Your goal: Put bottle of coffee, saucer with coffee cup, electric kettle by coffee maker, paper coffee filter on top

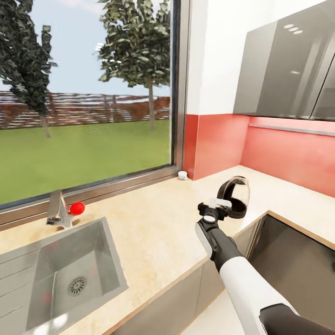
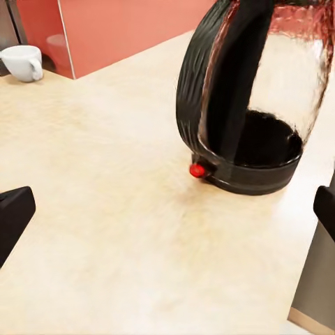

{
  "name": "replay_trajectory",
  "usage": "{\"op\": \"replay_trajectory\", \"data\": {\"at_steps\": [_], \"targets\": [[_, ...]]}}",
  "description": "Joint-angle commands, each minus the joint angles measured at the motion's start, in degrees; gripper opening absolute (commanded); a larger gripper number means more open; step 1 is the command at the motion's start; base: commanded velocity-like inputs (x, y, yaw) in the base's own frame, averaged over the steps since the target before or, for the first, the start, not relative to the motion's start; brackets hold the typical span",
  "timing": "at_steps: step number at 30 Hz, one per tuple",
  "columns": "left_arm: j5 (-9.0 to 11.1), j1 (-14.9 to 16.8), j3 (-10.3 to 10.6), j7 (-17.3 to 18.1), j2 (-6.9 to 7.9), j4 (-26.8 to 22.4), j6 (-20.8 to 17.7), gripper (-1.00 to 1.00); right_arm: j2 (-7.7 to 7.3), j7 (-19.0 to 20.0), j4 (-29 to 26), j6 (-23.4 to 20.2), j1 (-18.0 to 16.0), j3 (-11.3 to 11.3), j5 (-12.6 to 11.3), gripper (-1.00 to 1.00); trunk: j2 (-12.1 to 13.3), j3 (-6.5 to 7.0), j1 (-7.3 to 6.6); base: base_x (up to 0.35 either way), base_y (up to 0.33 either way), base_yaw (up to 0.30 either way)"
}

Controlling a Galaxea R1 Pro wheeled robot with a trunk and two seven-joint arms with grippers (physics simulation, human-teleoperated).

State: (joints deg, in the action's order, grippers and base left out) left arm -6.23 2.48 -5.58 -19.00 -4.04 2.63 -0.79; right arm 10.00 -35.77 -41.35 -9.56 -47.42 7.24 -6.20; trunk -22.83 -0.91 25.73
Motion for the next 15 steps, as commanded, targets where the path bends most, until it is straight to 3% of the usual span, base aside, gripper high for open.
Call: {"op": "replay_trajectory", "data": {"at_steps": [1,15], "targets": [[-0.6,0.1,-0.5,-0.3,-0.04,0.1,-0.1,1.0,0.0,-0.4,-0.1,-0.3,0.0,0.1,-0.3,1.0,-0.1,-0.1,0.06,0.153,0.0,0.002],[-0.6,0.1,-0.5,-0.3,-0.35,0.1,-0.1,1.0,0.0,-0.4,-0.1,-0.2,0.0,0.1,-0.3,1.0,-0.1,-0.1,0.06,0.02,0.0,0.0]]}}
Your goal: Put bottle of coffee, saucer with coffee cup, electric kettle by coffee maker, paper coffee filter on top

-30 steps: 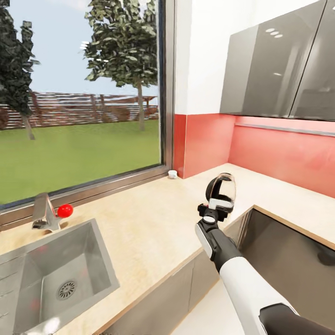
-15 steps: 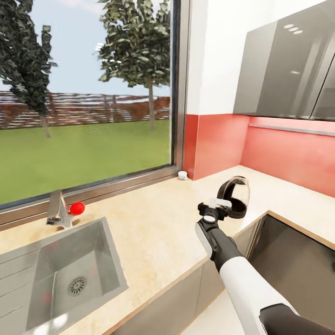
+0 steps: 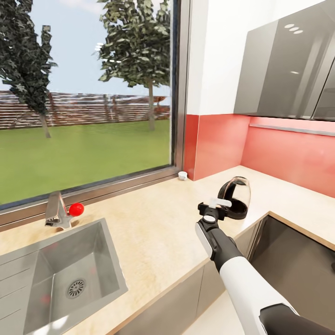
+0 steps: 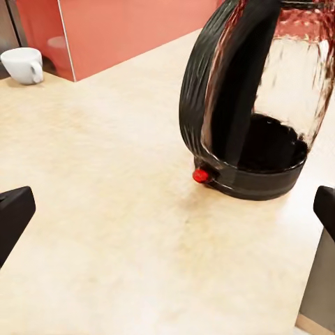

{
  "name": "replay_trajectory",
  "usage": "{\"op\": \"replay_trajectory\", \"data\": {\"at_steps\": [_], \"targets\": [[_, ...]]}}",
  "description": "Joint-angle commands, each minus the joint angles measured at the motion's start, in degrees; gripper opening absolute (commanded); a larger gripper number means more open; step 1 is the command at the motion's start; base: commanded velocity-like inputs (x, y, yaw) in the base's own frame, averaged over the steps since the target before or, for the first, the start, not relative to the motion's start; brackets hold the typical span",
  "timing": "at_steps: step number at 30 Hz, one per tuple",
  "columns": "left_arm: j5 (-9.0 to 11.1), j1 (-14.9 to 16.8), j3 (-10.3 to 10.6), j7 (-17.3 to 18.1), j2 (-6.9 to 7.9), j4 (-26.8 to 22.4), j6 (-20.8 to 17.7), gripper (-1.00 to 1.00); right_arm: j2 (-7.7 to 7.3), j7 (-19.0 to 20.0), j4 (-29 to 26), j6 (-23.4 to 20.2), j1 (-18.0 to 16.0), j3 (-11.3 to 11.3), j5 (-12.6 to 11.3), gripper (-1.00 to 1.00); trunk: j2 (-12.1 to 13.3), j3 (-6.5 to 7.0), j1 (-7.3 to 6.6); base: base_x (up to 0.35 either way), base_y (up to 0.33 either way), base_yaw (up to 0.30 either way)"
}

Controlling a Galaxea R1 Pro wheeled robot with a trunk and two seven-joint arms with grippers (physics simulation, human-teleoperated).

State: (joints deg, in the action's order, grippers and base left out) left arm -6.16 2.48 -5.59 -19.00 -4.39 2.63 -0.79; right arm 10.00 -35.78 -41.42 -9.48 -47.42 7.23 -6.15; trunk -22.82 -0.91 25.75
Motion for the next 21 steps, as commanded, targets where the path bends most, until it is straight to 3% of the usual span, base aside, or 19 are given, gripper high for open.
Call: {"op": "replay_trajectory", "data": {"at_steps": [1,21], "targets": [[-0.6,0.1,-0.5,-0.3,-0.01,0.1,-0.1,1.0,0.0,-0.4,-0.1,-0.3,0.0,0.1,-0.3,1.0,-0.1,-0.1,0.03,0.0,0.0,0.0],[-0.7,0.1,-0.4,-0.2,-0.1,0.1,-0.1,1.0,0.0,-0.5,0.0,-0.2,0.0,0.1,-0.3,1.0,-0.1,-0.1,0.03,0.012,-0.006,0.0]]}}
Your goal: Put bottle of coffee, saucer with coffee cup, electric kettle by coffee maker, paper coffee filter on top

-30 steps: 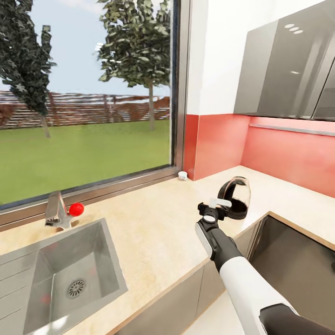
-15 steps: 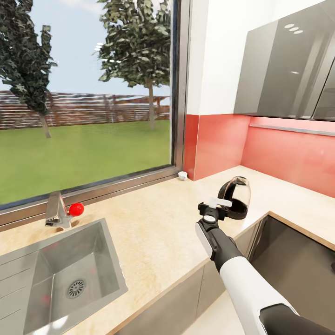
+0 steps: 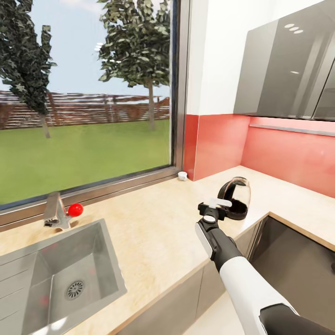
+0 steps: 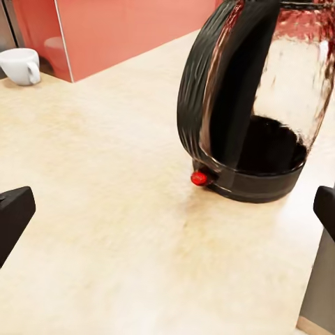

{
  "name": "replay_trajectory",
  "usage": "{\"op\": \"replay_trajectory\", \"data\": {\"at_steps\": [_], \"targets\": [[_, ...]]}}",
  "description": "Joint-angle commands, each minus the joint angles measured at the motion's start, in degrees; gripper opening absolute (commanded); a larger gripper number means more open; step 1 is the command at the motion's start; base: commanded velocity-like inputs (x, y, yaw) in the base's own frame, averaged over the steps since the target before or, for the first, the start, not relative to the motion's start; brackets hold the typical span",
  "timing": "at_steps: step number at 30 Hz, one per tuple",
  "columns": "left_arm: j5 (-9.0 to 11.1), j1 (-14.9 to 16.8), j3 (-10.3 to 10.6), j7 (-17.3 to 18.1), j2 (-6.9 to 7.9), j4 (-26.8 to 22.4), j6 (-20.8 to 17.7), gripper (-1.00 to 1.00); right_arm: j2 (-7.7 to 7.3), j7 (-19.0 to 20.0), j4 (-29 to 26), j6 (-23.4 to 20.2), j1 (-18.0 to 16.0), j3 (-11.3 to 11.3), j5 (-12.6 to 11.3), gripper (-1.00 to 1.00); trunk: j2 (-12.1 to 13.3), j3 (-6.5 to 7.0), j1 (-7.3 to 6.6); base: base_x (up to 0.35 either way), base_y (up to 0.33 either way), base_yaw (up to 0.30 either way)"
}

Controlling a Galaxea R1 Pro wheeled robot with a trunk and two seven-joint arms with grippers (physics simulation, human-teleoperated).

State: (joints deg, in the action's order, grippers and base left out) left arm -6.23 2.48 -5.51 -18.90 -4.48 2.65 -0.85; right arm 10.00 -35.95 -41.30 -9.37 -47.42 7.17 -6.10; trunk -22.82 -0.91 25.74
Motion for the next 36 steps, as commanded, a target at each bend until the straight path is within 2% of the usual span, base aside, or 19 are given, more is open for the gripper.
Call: {"op": "replay_trajectory", "data": {"at_steps": [1,19,27,32,35,36], "targets": [[-0.6,0.1,-0.5,-0.3,-0.01,0.1,-0.1,1.0,0.0,-0.3,-0.1,-0.2,0.0,0.1,-0.3,1.0,-0.1,-0.1,0.04,0.128,-0.078,0.0],[-0.9,-0.2,-0.1,-0.4,0.55,-0.2,-1.2,1.0,0.0,-0.7,-0.5,-0.6,0.0,-0.5,-0.8,1.0,-0.1,-0.1,0.04,0.031,-0.019,0.0],[-0.9,-2.1,0.0,-0.2,2.69,0.0,-0.6,1.0,0.0,-2.7,-1.2,-0.5,0.0,-0.4,-1.0,1.0,-0.1,-0.1,0.04,0.0,0.0,0.0],[-0.9,-3.7,0.1,-0.2,3.53,0.0,1.0,1.0,0.0,-4.3,-1.3,-0.5,0.0,-0.4,-1.0,1.0,-0.1,-0.1,0.04,0.0,0.0,0.0],[-1.8,-4.7,0.1,0.0,4.04,0.0,2.0,1.0,0.0,-5.3,-1.1,-0.5,0.0,-0.4,-1.1,1.0,-0.1,-0.1,0.04,0.0,0.0,0.0],[-2.3,-10.1,0.1,0.0,4.31,0.0,8.8,1.0,0.0,-8.1,-1.1,-0.4,0.0,-0.4,-1.1,1.0,-0.1,-0.1,0.04,0.0,0.0,0.0]]}}
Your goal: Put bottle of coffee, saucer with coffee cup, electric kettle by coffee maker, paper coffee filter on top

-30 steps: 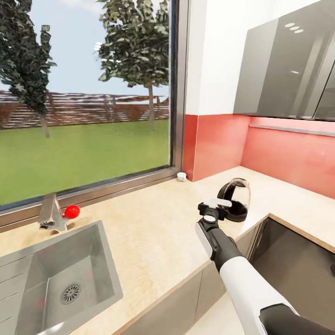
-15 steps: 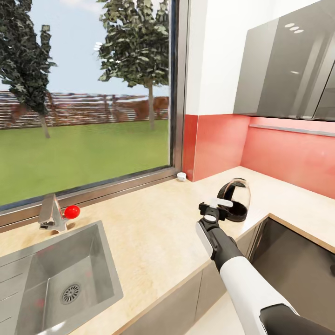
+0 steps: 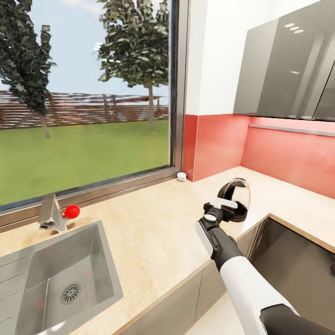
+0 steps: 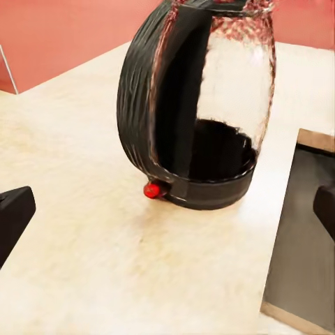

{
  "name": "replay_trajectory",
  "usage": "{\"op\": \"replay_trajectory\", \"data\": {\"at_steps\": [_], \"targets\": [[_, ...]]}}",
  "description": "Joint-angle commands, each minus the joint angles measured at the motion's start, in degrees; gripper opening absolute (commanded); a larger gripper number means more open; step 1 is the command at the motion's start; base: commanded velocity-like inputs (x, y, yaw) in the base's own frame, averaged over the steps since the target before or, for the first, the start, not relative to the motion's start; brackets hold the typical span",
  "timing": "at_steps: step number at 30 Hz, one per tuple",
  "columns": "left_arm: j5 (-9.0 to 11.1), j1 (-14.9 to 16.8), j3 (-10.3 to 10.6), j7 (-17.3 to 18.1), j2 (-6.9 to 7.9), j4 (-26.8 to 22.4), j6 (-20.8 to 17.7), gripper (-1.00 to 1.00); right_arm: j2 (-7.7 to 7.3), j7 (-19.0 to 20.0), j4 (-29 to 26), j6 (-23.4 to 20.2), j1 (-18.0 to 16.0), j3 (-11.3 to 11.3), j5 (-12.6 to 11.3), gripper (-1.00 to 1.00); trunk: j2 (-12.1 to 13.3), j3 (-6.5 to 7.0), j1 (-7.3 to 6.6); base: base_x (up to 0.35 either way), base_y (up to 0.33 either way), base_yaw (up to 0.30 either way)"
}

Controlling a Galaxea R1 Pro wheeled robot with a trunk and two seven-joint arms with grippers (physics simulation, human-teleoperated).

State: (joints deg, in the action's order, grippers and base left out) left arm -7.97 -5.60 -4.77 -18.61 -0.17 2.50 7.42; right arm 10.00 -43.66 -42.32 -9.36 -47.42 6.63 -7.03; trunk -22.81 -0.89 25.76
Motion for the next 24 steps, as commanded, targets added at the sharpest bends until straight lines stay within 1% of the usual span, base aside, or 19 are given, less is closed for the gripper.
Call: {"op": "replay_trajectory", "data": {"at_steps": [1,2,3,7,13,22,24], "targets": [[-0.9,-2.3,-0.7,-0.1,0.19,0.2,1.5,1.0,0.0,-0.4,-0.1,-0.4,0.0,0.1,-0.2,1.0,-0.1,-0.11,0.03,0.0,0.0,0.0],[-1.3,-3.0,-0.7,0.7,0.38,0.2,2.9,1.0,0.0,-0.5,-0.1,-0.4,0.0,0.1,-0.1,1.0,-0.1,-0.11,0.03,0.0,0.0,0.0],[-1.4,-3.2,-0.7,1.2,0.43,0.2,3.3,1.0,0.0,-0.5,-0.1,-0.4,0.0,0.1,-0.1,1.0,-0.1,-0.11,0.03,0.0,0.0,0.0],[-1.4,-3.6,-0.8,2.5,0.51,0.2,3.7,1.0,0.0,-0.5,-0.1,-0.4,0.0,0.1,-0.1,1.0,-0.1,-0.11,0.03,0.105,0.0,0.0],[-1.3,-3.6,-1.3,2.7,0.32,0.1,3.5,1.0,0.0,-0.5,0.0,-0.4,0.0,0.1,0.0,1.0,-0.1,-0.11,0.03,0.257,0.0,0.0],[-1.3,-3.6,-1.3,2.6,0.09,0.1,3.0,1.0,0.0,-0.5,-0.1,-0.4,0.0,0.1,0.0,1.0,-0.1,-0.11,0.03,0.034,0.0,0.0],[-1.3,-3.6,-1.4,2.6,0.08,0.1,3.0,1.0,0.0,-0.5,-0.1,-0.3,0.0,0.1,0.0,1.0,-0.1,-0.11,0.03,0.172,0.0,0.0]]}}
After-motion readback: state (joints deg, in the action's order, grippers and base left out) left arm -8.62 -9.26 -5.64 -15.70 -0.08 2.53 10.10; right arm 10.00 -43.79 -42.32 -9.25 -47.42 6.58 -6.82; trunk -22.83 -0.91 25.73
